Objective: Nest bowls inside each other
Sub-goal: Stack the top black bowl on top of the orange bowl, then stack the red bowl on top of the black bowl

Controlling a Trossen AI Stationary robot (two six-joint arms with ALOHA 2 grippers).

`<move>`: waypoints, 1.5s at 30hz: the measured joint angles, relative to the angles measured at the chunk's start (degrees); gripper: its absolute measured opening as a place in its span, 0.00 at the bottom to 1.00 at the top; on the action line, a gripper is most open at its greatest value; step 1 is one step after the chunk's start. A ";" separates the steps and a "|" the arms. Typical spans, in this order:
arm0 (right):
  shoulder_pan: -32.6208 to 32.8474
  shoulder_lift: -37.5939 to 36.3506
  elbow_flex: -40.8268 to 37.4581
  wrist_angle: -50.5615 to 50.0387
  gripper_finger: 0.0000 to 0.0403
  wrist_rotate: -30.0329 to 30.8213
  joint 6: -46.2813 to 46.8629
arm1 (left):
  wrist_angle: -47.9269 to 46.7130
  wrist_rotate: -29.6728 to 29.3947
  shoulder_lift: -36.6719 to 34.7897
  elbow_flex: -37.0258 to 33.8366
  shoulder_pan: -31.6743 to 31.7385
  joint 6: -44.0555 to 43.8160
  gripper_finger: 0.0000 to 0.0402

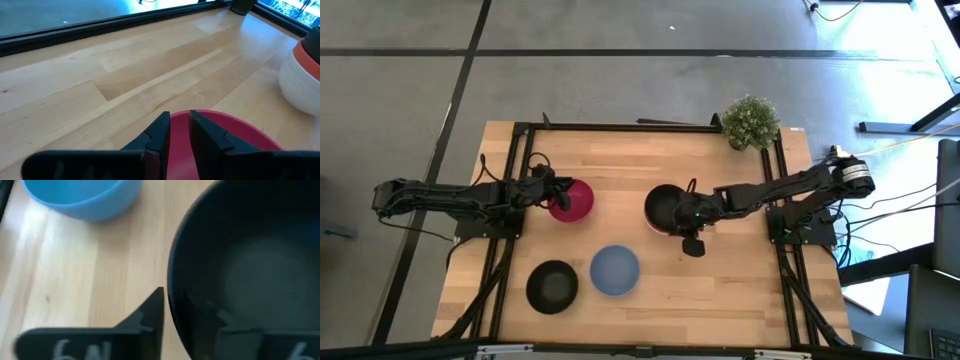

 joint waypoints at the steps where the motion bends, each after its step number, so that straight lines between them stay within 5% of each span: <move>1: -0.21 -0.16 0.22 0.99 0.23 -0.09 0.90 | -0.01 0.00 0.01 0.00 -0.02 0.00 0.16; 16: -0.47 -0.41 1.25 2.16 0.45 -0.58 1.93 | 0.00 0.02 -0.01 0.00 -0.02 0.00 0.16; 31: -4.66 -1.59 17.19 -3.01 0.46 0.04 -9.57 | 0.00 1.33 0.01 -0.01 0.00 -0.02 0.16; 37: -6.57 -1.59 18.65 -3.59 0.46 0.03 -11.21 | 0.00 5.27 0.01 -0.02 -0.02 0.38 0.16; 45: -7.40 -1.57 18.65 -9.82 0.46 0.04 -13.39 | -0.22 3.57 0.01 1.41 -0.02 8.55 0.17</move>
